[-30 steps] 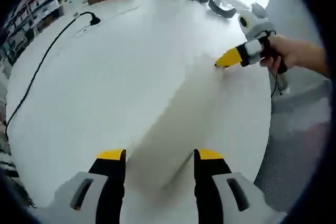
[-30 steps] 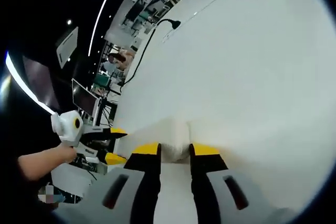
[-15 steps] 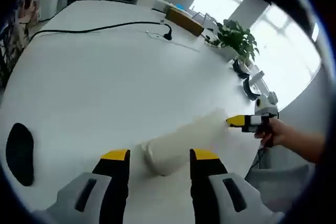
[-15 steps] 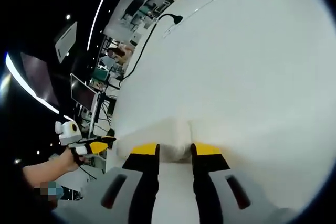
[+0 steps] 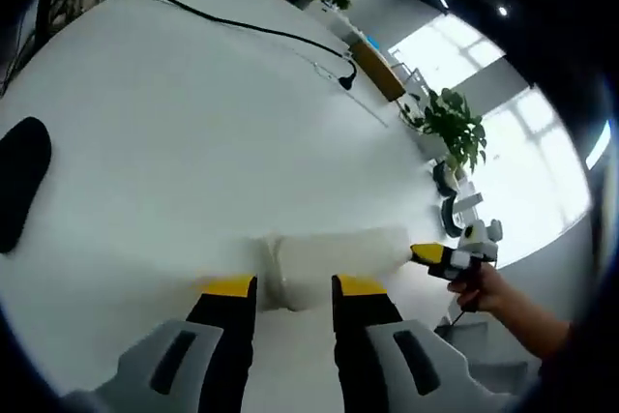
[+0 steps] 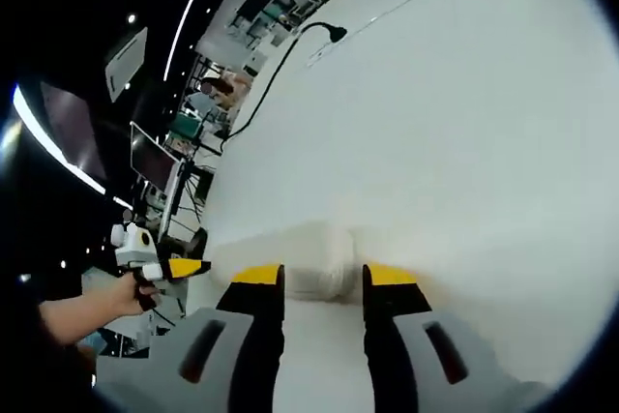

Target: Arrange the utensils inside the cutlery case until each visible utensil rests in its matching compartment.

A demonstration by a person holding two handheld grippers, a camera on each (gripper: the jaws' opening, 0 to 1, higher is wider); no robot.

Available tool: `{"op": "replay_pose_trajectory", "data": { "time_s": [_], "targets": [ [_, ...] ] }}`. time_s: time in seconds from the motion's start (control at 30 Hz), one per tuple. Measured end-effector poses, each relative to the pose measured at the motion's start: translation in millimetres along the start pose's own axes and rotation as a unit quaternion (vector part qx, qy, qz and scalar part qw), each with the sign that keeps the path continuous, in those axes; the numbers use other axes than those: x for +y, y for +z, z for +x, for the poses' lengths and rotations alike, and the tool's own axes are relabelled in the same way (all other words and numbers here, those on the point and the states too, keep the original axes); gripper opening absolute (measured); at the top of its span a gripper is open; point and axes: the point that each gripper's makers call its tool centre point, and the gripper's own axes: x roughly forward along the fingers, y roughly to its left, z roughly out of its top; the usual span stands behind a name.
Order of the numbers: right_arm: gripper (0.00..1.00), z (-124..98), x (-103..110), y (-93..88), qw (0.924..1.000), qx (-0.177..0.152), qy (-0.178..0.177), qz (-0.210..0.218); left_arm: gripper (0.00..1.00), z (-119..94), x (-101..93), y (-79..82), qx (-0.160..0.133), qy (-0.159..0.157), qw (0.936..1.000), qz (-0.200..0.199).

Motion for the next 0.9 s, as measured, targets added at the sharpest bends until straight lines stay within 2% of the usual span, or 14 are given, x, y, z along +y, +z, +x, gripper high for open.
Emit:
{"op": "replay_pose_trajectory", "data": {
  "time_s": [0.1, 0.17, 0.23, 0.27, 0.33, 0.37, 0.43, 0.57, 0.73, 0.83, 0.9],
  "targets": [
    [0.31, 2.3, 1.6, 3.2, 1.0000, -0.003, 0.004, 0.006, 0.31, 3.5, -2.2, 2.6, -0.010, -0.006, 0.9997, -0.019],
    [0.29, 3.4, -0.8, 3.0, 0.9998, 0.006, -0.009, -0.016, 0.28, 6.9, 0.8, 0.1, 0.001, 0.004, 1.0000, -0.001],
    [0.25, 2.0, 4.2, -6.5, 0.9987, 0.030, -0.011, -0.041, 0.25, 8.6, 1.9, -2.1, 0.007, 0.005, 0.9998, 0.019],
    [0.25, 4.9, 10.0, -3.5, 0.9991, 0.016, -0.004, -0.038, 0.26, 9.1, -0.2, 0.0, -0.001, -0.001, 0.9999, 0.010],
    [0.25, 1.4, 3.1, -10.5, 0.9984, 0.045, -0.015, -0.031, 0.27, 10.5, -0.9, -1.5, 0.005, 0.000, 0.9999, 0.016],
    [0.25, 1.8, 0.8, -10.1, 0.9982, 0.048, -0.013, -0.032, 0.27, 10.5, 0.1, -0.8, 0.005, -0.002, 0.9996, 0.029],
    [0.24, 2.1, -0.7, -9.4, 0.9981, 0.049, -0.012, -0.035, 0.26, 11.6, 0.7, -0.9, 0.018, -0.004, 0.9997, 0.014],
    [0.23, 1.2, -1.0, -11.3, 0.9981, 0.044, -0.013, -0.041, 0.25, 11.9, 0.0, -1.1, 0.023, -0.006, 0.9992, 0.031],
    [0.22, -2.8, 2.7, -14.5, 0.9988, 0.023, -0.015, -0.041, 0.24, 11.8, 0.5, -1.5, 0.023, -0.001, 0.9995, 0.023],
    [0.22, -9.1, 6.2, -22.0, 0.9987, 0.034, -0.019, -0.034, 0.25, 9.3, -1.1, -7.3, 0.031, 0.002, 0.9990, 0.032],
    [0.23, -13.6, 8.8, -28.0, 0.9984, 0.037, -0.020, -0.039, 0.25, 7.8, -1.1, -8.7, 0.022, -0.003, 0.9979, 0.061]
  ]
}}
